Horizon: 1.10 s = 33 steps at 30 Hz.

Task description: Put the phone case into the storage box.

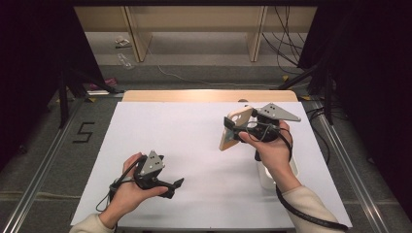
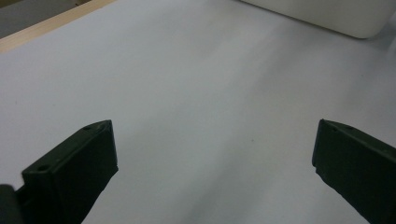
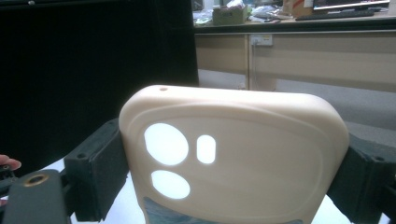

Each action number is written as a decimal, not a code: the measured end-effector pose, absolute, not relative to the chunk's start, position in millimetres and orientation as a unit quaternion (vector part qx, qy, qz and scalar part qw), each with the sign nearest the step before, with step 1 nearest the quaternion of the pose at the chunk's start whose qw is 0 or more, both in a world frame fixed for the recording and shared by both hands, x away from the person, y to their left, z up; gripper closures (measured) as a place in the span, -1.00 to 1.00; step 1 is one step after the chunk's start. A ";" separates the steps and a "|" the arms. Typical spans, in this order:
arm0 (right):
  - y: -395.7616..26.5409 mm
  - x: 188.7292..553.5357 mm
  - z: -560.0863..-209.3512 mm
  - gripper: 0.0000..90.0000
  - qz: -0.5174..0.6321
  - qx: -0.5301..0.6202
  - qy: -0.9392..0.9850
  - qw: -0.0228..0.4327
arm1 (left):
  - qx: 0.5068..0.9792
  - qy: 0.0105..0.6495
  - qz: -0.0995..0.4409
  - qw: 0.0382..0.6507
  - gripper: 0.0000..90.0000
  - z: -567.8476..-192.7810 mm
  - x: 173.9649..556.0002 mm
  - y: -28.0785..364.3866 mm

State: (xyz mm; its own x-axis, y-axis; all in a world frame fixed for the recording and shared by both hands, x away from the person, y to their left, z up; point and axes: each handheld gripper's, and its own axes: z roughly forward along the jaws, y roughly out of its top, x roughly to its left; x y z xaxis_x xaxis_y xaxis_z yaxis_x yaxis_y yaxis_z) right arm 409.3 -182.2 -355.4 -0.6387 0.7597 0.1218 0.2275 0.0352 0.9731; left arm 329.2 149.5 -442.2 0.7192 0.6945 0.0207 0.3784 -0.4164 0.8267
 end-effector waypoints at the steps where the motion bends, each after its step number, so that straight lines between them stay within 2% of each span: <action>1: -182.9 409.6 -355.3 -0.72 0.593 0.362 0.683 0.225 | 0.821 0.327 0.184 0.430 -1.00 -442.3 329.2 149.6; 33: -199.2 414.4 -350.3 -0.72 0.590 0.379 0.670 0.243 | 0.821 0.327 0.183 0.431 -1.00 -442.6 329.5 149.7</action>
State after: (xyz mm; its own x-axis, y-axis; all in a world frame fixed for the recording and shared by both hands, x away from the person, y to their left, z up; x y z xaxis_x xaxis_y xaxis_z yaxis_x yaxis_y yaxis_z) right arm 414.4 -199.2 -350.3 -0.5939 0.7952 0.1221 0.2212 0.0154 0.9751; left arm 329.5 149.7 -442.6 0.7195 0.6943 0.0182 0.3798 -0.4152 0.8266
